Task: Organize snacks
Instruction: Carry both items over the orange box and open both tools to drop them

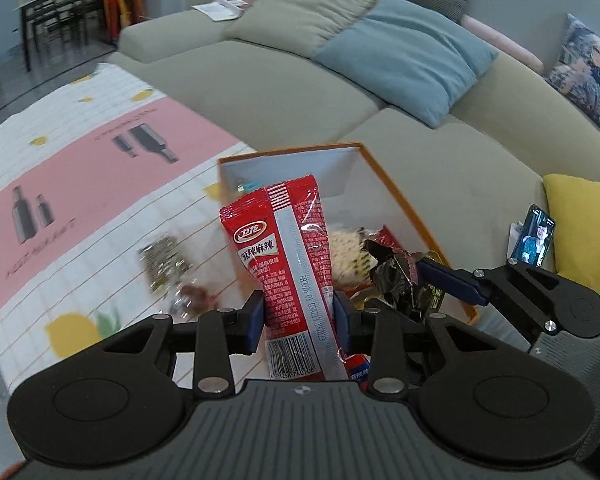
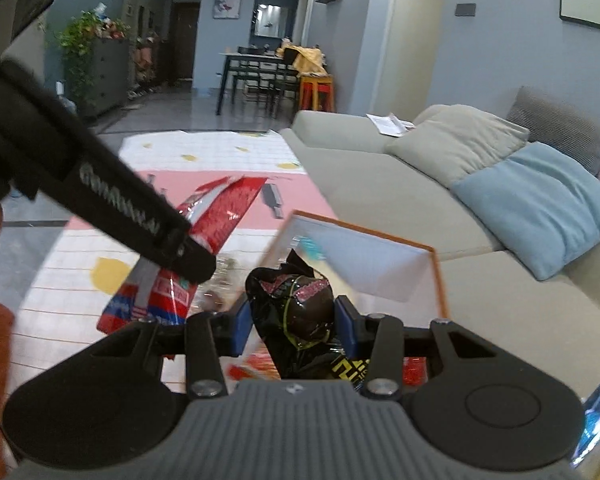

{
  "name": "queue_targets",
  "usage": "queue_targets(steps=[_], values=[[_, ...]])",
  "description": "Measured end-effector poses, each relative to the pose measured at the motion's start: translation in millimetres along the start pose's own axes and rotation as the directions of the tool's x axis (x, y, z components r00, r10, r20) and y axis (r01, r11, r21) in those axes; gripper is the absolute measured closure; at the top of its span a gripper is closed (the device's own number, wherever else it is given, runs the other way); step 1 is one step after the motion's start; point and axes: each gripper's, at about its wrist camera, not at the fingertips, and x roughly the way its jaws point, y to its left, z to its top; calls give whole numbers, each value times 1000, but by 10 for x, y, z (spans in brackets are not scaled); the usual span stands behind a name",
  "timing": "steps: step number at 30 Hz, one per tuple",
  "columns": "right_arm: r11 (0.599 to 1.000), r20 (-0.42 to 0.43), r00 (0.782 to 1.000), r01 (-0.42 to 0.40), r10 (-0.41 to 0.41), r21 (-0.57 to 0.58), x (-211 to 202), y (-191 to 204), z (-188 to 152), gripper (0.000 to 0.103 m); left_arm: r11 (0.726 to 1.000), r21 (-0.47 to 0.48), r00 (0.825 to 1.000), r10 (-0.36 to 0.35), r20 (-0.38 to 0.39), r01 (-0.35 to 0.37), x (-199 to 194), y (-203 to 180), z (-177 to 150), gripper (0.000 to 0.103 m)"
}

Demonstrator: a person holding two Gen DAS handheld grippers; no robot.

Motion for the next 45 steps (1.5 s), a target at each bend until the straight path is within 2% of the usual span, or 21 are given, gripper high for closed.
queue_targets(steps=[9,15,19,25,30,32,34,43,45], values=[[999,-48,998,38,-39,-7,595,-565,119,61,1000,30,998,-2,-70,4,600,-177,434,63],[999,-105,994,19,-22,-33,1046,-732,224,61,1000,5,993,-29,-113,30,988,-166,693,63],[999,-149,988,29,-34,-33,1307,-839,252,61,1000,14,991,-12,-137,14,1244,-156,799,63],[996,-151,988,3,-17,-92,1450,-829,258,61,1000,19,985,-19,-170,23,1548,-121,866,63],[992,-195,981,-42,19,-119,1572,-831,210,61,1000,28,981,6,-196,0,1728,-98,895,63],[993,-220,975,-62,39,-100,1632,-848,211,69,1000,22,978,-6,-210,11,1779,-74,886,63],[997,-259,965,-58,41,-57,1703,-881,185,84,1000,9,976,-12,-217,14,1813,-47,886,63],[1000,-285,958,-13,9,-12,1595,-885,125,83,1000,-30,972,-6,-235,-1,1871,-4,885,59],[1000,-280,960,-17,13,-12,1525,-845,120,82,1000,-31,972,-12,-235,5,1846,-30,884,50]])
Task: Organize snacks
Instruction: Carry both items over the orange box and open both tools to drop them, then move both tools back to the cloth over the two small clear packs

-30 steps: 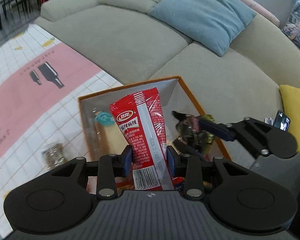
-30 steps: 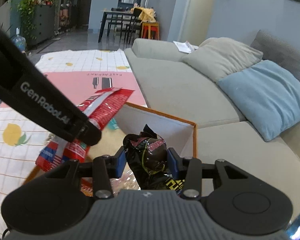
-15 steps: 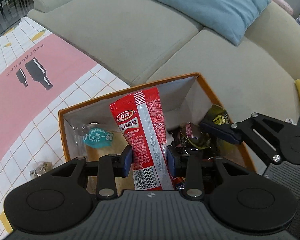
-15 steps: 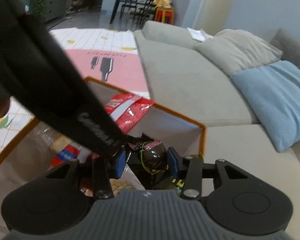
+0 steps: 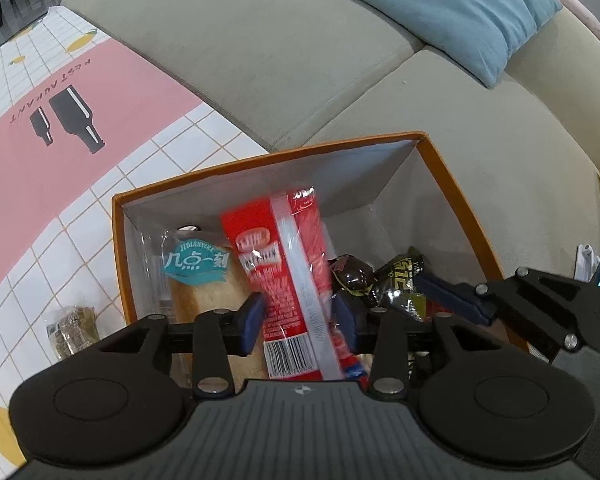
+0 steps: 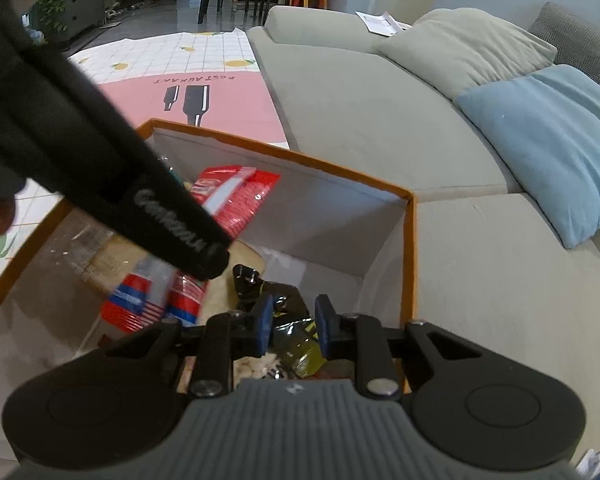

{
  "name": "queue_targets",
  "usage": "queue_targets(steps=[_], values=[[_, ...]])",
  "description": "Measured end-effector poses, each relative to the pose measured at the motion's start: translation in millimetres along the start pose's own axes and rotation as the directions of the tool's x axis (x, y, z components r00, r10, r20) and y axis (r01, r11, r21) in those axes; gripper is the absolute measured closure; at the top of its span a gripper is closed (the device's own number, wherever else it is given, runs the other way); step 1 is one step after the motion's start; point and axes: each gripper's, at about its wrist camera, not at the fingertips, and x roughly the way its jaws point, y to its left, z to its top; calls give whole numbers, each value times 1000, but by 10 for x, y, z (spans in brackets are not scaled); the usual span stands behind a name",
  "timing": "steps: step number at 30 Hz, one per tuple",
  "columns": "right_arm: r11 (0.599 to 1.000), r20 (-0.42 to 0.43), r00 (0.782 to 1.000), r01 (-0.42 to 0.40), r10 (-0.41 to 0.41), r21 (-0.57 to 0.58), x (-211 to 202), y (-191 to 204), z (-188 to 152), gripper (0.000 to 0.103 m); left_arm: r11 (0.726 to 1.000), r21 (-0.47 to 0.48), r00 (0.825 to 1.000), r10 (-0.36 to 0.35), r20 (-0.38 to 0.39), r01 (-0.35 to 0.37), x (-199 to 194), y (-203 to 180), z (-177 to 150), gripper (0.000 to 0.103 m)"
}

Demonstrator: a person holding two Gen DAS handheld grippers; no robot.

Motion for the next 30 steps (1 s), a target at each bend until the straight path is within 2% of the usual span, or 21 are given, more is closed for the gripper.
queue_targets(steps=[2,3,8,10,15,18,23,26,30], values=[[1000,-1,1000,3,-3,-11,-20,30,-16,79,1000,11,1000,-7,3,7,-25,-29,-5,39],[1000,-1,1000,10,-10,-21,-23,42,-23,76,1000,16,1000,-4,7,4,-43,-42,-13,39],[998,-6,999,33,-33,-49,-92,120,-68,73,1000,26,1000,4,17,-5,-152,-72,-58,39],[998,-4,999,40,-40,-52,-141,133,-58,66,1000,30,1000,7,23,-7,-215,-84,-82,39],[996,10,998,62,-62,-65,-262,171,19,62,999,43,998,17,60,-20,-425,-129,-165,39],[994,30,997,79,-77,-73,-388,232,35,52,998,53,995,39,88,-44,-580,-145,-242,39],[993,81,993,90,-84,-80,-681,400,35,43,996,45,987,76,142,-83,-886,-117,-440,39],[996,82,994,78,-73,-49,-818,491,31,41,996,24,981,78,180,-84,-1081,-65,-592,39],[999,65,998,10,-13,40,-956,600,7,41,995,9,964,98,245,-104,-1362,38,-873,37]])
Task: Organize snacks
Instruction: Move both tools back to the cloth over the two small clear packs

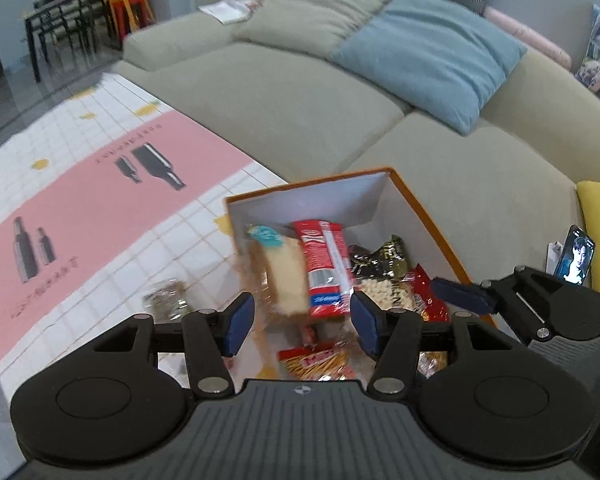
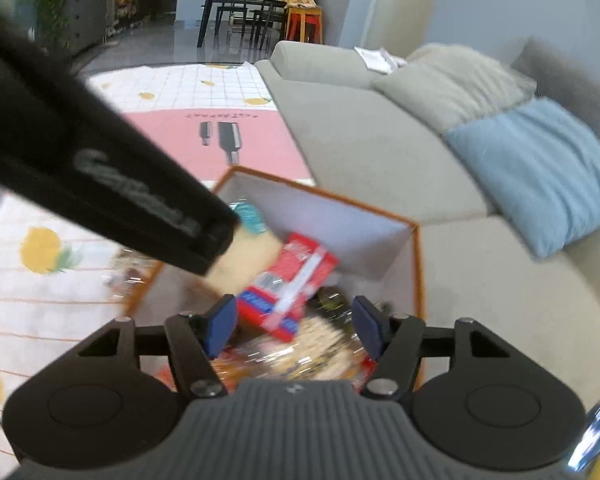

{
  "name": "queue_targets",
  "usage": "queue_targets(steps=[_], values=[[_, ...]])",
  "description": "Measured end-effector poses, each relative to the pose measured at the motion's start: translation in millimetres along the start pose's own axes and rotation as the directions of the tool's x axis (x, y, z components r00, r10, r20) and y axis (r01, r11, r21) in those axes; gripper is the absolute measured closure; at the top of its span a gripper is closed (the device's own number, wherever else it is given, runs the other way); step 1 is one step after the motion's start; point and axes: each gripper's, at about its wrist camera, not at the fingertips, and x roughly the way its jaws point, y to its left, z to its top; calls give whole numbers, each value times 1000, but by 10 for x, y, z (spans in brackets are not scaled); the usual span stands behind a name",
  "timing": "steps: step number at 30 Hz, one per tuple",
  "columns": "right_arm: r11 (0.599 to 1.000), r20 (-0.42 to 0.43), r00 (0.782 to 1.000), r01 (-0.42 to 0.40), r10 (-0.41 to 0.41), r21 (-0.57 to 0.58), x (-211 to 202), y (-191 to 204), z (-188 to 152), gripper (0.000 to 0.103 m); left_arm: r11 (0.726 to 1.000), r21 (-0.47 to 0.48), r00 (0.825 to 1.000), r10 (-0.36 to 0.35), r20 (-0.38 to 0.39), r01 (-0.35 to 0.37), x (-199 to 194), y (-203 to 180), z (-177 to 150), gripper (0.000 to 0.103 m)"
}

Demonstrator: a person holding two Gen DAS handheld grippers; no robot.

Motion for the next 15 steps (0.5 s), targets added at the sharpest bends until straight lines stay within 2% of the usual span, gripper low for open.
queue_targets(steps=[8,11,15], values=[[992,14,995,-97,96,84,-264,447,-137,37,994,-95,997,63,34,-59,-406,419,-423,36],[990,25,995,-99,97,98,-302,606,-181,37,990,-93,991,114,65,-107,-495,554,-603,35],[981,51,993,-109,102,159,-342,757,-237,37,984,-133,988,130,81,-119,-551,767,-827,34]])
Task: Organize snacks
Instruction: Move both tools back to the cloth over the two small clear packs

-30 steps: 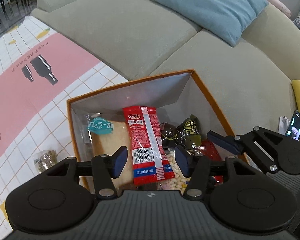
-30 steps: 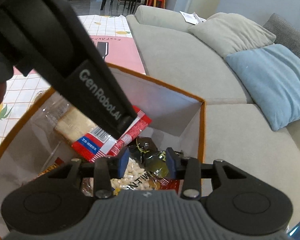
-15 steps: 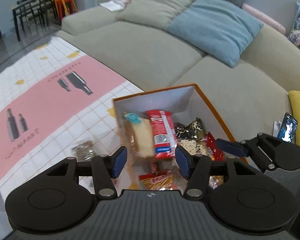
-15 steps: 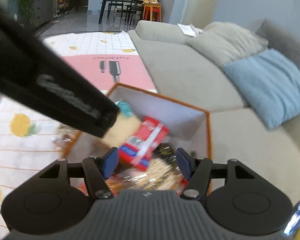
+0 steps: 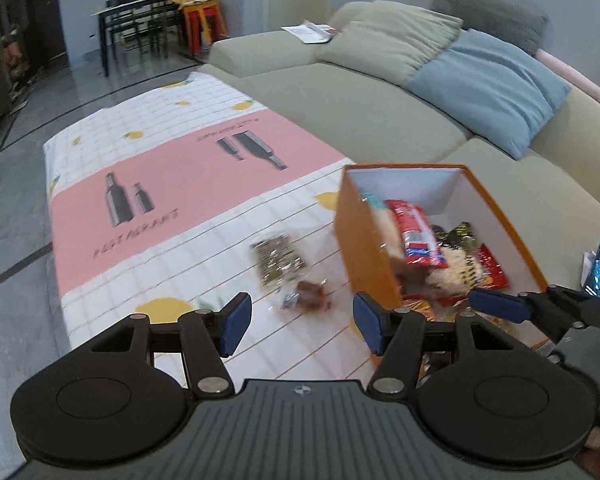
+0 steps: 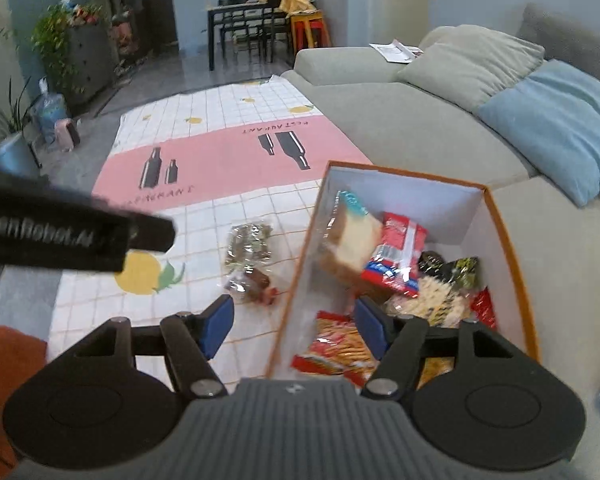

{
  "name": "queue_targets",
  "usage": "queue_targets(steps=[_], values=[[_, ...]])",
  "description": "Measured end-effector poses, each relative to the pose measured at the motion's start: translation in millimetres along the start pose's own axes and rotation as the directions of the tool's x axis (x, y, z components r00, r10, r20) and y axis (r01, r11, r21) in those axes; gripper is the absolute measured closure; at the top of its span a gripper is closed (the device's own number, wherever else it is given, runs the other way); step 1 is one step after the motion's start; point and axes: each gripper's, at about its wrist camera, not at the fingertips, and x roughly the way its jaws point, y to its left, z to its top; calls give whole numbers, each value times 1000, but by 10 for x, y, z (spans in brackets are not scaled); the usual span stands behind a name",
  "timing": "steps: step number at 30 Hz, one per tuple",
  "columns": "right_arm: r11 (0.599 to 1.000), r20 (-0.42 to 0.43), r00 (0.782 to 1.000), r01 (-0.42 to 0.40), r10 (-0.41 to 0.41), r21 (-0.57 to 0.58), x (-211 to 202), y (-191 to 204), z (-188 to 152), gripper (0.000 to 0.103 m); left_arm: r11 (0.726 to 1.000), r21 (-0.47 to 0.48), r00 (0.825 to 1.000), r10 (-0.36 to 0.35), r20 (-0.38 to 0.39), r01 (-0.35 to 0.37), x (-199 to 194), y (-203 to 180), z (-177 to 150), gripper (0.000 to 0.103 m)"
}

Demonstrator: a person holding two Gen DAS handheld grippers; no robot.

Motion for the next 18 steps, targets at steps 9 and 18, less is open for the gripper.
queue_targets(steps=[9,18], values=[[999,76,996,-40,40,3,67,309,-152,37,998,-46,999,45,1,-45,78,468,-297,33],[976,3,996,-84,87,-203,492,597,-48,49,997,-72,999,-25,-39,22,385,861,-257,33]])
